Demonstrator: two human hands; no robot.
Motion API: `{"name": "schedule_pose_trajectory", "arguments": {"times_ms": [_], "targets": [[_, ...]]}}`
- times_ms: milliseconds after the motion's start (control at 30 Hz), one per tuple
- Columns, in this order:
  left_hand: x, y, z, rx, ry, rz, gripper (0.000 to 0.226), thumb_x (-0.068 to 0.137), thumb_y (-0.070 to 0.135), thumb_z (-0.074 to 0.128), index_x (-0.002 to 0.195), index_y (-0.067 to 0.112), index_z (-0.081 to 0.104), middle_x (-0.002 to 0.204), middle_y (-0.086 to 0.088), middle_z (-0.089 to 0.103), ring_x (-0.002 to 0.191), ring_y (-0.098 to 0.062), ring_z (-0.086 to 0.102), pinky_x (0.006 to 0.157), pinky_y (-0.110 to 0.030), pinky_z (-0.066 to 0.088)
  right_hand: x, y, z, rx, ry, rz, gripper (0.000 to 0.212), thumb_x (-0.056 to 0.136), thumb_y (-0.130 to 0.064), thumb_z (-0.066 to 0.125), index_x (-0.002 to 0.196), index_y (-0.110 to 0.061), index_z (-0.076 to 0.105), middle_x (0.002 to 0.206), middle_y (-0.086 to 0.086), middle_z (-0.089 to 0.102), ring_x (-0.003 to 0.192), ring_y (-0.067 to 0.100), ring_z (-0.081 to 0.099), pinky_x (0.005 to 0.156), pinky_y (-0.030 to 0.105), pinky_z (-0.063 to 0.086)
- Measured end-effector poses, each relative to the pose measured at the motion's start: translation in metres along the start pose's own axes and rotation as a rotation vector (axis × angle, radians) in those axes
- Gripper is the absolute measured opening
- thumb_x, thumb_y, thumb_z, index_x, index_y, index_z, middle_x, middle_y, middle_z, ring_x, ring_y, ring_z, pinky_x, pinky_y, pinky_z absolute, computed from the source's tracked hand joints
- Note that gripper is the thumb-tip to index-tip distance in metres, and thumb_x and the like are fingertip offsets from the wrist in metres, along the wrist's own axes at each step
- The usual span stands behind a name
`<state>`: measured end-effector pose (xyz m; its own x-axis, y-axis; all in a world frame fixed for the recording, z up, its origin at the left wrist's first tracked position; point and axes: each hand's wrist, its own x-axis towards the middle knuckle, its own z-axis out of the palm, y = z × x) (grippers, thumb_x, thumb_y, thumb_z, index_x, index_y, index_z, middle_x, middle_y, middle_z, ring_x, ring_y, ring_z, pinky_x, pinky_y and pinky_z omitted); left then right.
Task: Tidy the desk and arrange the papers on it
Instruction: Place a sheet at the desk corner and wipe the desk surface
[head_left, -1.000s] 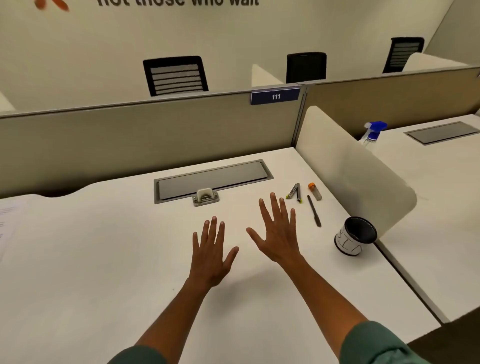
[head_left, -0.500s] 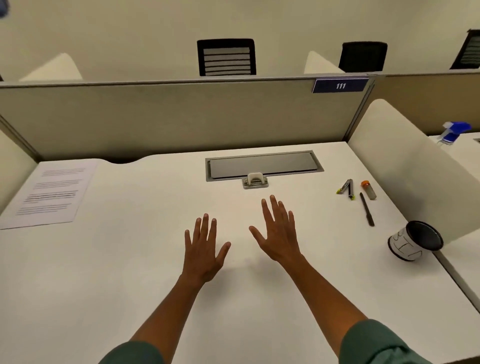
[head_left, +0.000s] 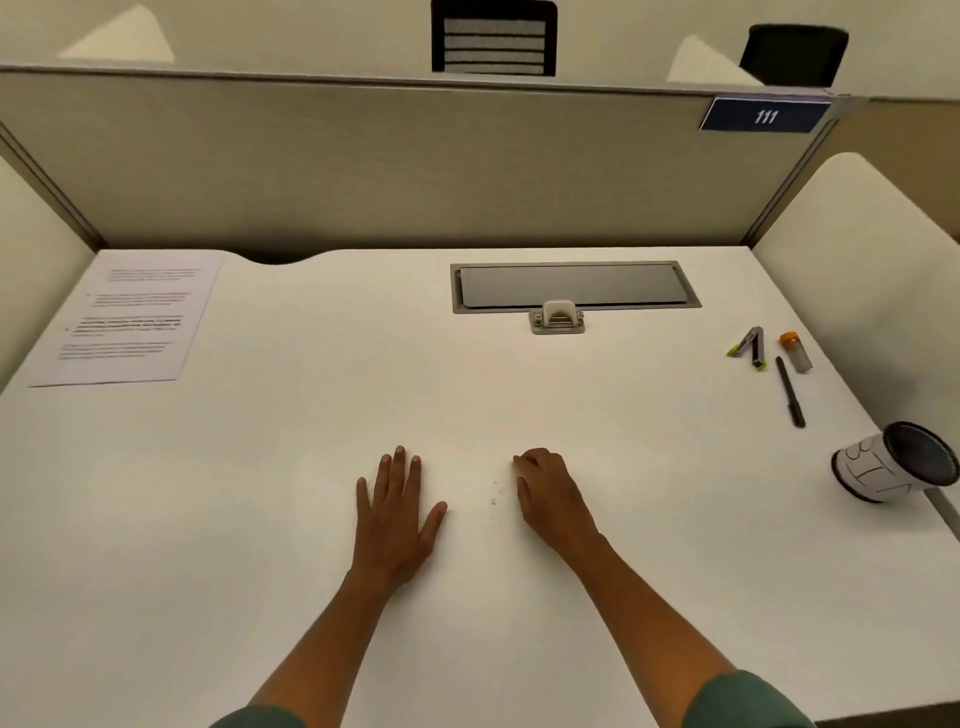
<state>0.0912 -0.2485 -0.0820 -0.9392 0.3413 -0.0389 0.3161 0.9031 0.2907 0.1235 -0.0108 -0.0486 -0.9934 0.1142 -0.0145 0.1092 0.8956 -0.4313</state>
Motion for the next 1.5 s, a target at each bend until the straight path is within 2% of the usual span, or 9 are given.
{"name": "schedule_pose_trajectory", "arguments": {"times_ms": [100, 267, 433, 567, 733, 833, 967, 1200, 1500], "targets": [[-0.003, -0.004, 0.006, 0.014, 0.005, 0.019, 0.076, 0.093, 0.062, 0.022, 0.153, 0.015, 0.020, 0.163, -0.006, 0.005, 0.150, -0.022, 0.003, 0.118, -0.054, 0.010, -0.003, -0.008, 0.011, 0.010, 0.005, 0.006, 0.023, 0.091, -0.004, 0.040, 0.103, -0.007, 0.058, 0.109, -0.001, 0.054, 0.098, 0.016, 0.048, 0.076, 0.027, 0.046], [-0.003, -0.003, 0.007, 0.025, 0.019, 0.014, 0.074, 0.093, 0.058, 0.028, 0.153, 0.015, 0.020, 0.163, -0.007, 0.006, 0.150, -0.022, 0.003, 0.119, -0.053, 0.009, -0.007, -0.018, 0.027, 0.007, -0.028, -0.013, 0.014, 0.094, -0.020, 0.036, 0.093, -0.023, 0.049, 0.098, -0.010, 0.049, 0.087, -0.002, 0.046, 0.067, 0.019, 0.038], [-0.003, -0.003, 0.009, 0.019, 0.044, 0.025, 0.073, 0.093, 0.056, 0.031, 0.152, 0.014, 0.023, 0.162, -0.009, 0.010, 0.150, -0.025, 0.008, 0.118, -0.054, 0.011, -0.012, -0.027, 0.029, -0.032, 0.031, -0.132, 0.019, 0.085, -0.005, 0.042, 0.090, -0.003, 0.061, 0.100, 0.004, 0.056, 0.089, 0.021, 0.050, 0.068, 0.033, 0.049], [-0.003, -0.004, 0.009, 0.026, 0.048, 0.024, 0.074, 0.093, 0.057, 0.029, 0.152, 0.013, 0.023, 0.163, -0.009, 0.009, 0.150, -0.025, 0.008, 0.118, -0.055, 0.012, -0.022, -0.027, 0.025, -0.062, 0.086, -0.214, 0.026, 0.090, -0.017, 0.042, 0.084, -0.006, 0.065, 0.093, 0.002, 0.059, 0.085, 0.019, 0.053, 0.062, 0.030, 0.050], [-0.003, -0.003, 0.009, 0.019, 0.058, 0.025, 0.074, 0.093, 0.057, 0.028, 0.152, 0.014, 0.022, 0.162, -0.009, 0.010, 0.150, -0.024, 0.007, 0.118, -0.055, 0.011, -0.029, -0.017, 0.018, -0.041, 0.103, -0.190, 0.012, 0.089, -0.010, 0.057, 0.080, -0.007, 0.064, 0.091, 0.000, 0.060, 0.084, 0.020, 0.057, 0.059, 0.032, 0.052], [-0.002, -0.002, 0.010, 0.033, 0.061, 0.028, 0.073, 0.093, 0.056, 0.028, 0.152, 0.012, 0.024, 0.162, -0.009, 0.011, 0.150, -0.024, 0.009, 0.118, -0.056, 0.010, -0.028, -0.011, 0.012, -0.017, 0.126, -0.131, 0.006, 0.086, -0.014, 0.062, 0.086, -0.008, 0.064, 0.098, 0.000, 0.060, 0.090, 0.020, 0.056, 0.064, 0.030, 0.051], [0.002, 0.000, 0.010, 0.026, 0.063, 0.048, 0.072, 0.093, 0.054, 0.029, 0.152, 0.012, 0.024, 0.162, -0.009, 0.012, 0.150, -0.025, 0.011, 0.117, -0.057, 0.013, -0.030, -0.005, 0.007, 0.077, 0.164, -0.001, 0.024, 0.082, -0.021, 0.072, 0.102, -0.009, 0.067, 0.105, 0.001, 0.060, 0.096, 0.017, 0.053, 0.078, 0.023, 0.046], [0.004, 0.012, 0.015, 0.028, 0.049, 0.086, 0.072, 0.094, 0.055, 0.030, 0.153, 0.016, 0.020, 0.163, -0.007, 0.009, 0.150, -0.023, 0.008, 0.118, -0.056, 0.010, -0.042, 0.000, 0.011, 0.170, 0.130, 0.126, 0.029, 0.085, -0.023, 0.070, 0.111, -0.009, 0.066, 0.112, 0.000, 0.061, 0.104, 0.017, 0.053, 0.087, 0.014, 0.033], [0.005, 0.012, 0.016, 0.024, 0.052, 0.091, 0.072, 0.094, 0.056, 0.031, 0.153, 0.016, 0.020, 0.163, -0.006, 0.008, 0.150, -0.023, 0.008, 0.118, -0.055, 0.011, -0.035, -0.019, 0.023, 0.057, 0.100, 0.063, 0.023, 0.088, -0.008, 0.064, 0.110, -0.005, 0.067, 0.108, 0.008, 0.067, 0.101, 0.024, 0.061, 0.086, 0.022, 0.044]]}}
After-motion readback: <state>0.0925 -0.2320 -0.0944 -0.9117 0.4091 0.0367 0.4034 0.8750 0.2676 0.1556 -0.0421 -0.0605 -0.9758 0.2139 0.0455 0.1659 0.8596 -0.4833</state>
